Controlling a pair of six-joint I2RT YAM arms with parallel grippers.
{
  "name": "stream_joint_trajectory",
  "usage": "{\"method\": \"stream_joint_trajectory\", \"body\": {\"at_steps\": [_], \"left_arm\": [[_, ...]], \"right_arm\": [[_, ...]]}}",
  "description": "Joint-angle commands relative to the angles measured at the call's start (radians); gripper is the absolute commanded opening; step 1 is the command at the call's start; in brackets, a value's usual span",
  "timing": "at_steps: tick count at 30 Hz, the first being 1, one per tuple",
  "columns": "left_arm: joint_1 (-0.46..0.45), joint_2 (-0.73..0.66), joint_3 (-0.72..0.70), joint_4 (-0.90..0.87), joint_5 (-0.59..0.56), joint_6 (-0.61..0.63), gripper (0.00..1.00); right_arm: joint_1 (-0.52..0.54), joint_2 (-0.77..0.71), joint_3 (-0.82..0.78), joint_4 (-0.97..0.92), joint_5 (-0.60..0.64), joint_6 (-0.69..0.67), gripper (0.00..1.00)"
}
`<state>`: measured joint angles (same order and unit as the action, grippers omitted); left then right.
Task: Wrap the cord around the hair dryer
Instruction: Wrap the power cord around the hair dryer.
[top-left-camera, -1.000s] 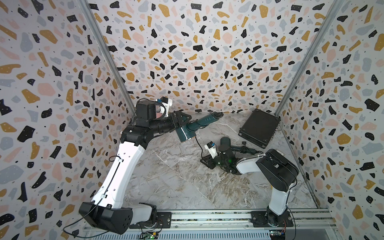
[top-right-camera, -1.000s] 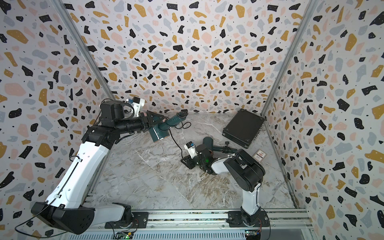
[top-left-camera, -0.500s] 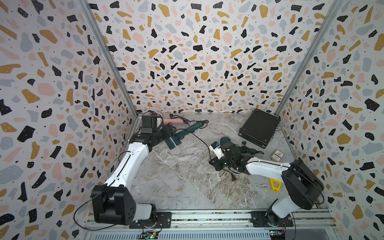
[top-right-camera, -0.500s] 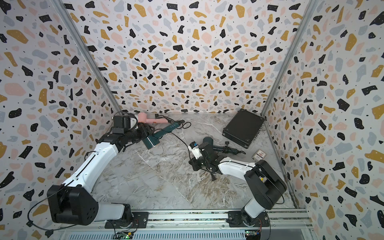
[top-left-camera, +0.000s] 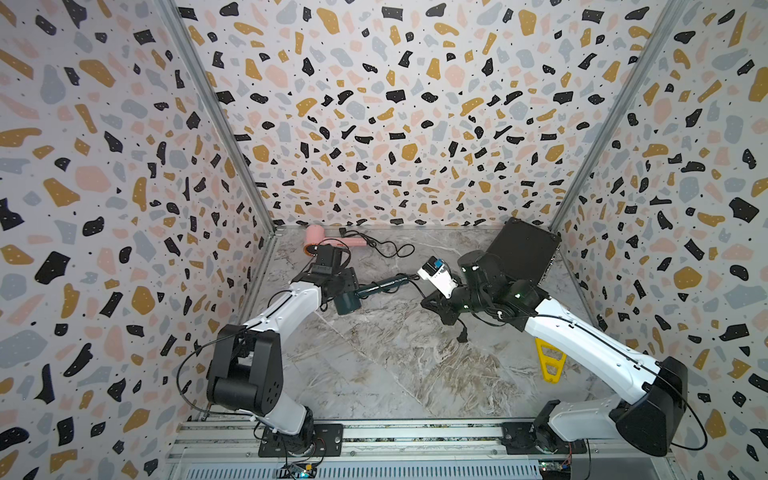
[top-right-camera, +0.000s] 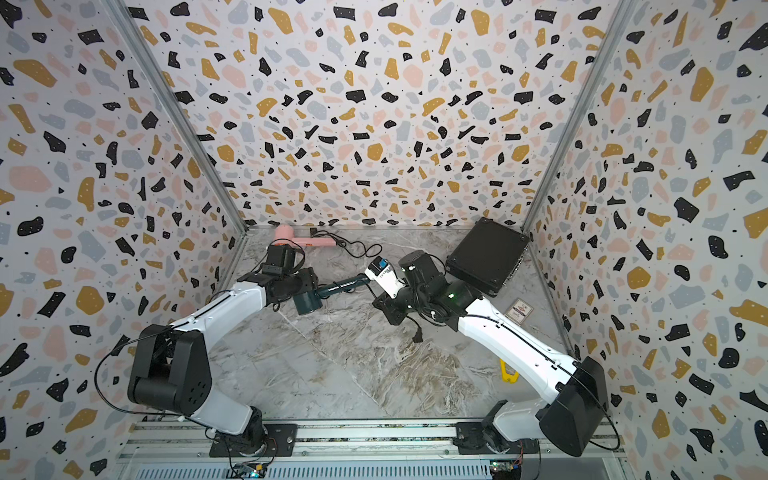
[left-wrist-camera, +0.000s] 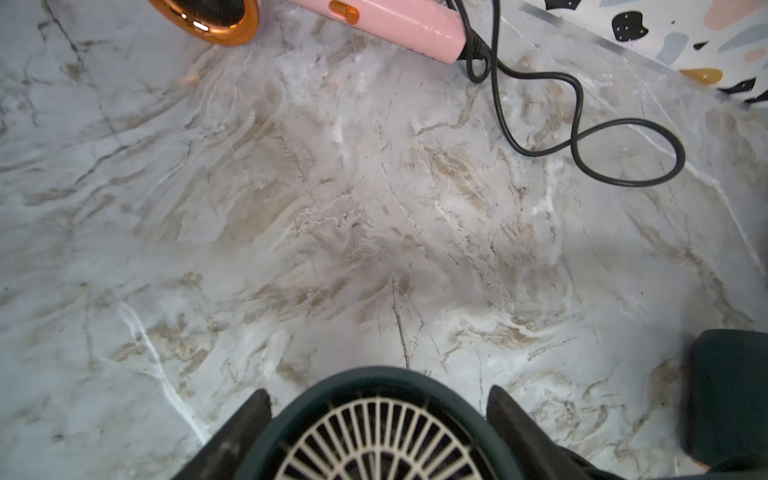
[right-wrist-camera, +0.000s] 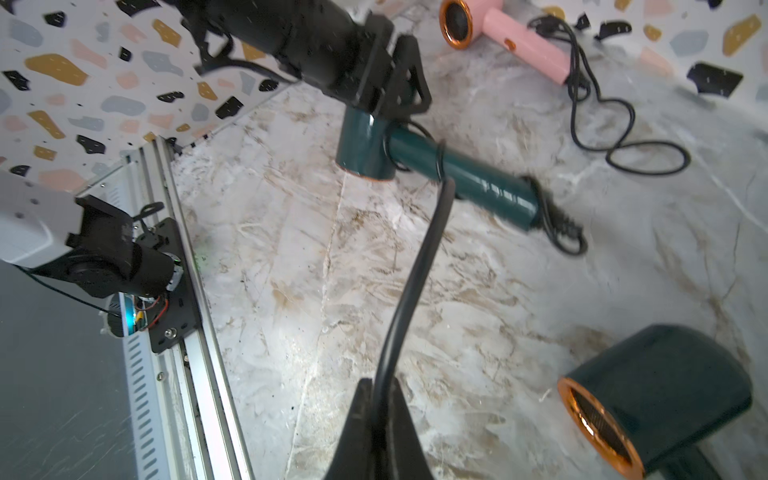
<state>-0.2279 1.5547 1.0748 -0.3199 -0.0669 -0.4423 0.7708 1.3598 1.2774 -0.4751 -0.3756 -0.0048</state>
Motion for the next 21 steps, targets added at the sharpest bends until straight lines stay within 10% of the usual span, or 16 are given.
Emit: {"method": "stream_joint_trajectory", "body": {"at_steps": [1,21], "left_arm": [[-0.038,-0.025,0.053,-0.026,-0.1,0.116,0.0],[-0.21,0.033,0.075,-0.159,-0.092,0.299,0.0]], "right_arm": [[0.008,0.025,0.083,0.028,-0.023,-0.044,0.0],[-0.018,0.262,0.606,-0.164,0.177,-0.038,0.0]]}}
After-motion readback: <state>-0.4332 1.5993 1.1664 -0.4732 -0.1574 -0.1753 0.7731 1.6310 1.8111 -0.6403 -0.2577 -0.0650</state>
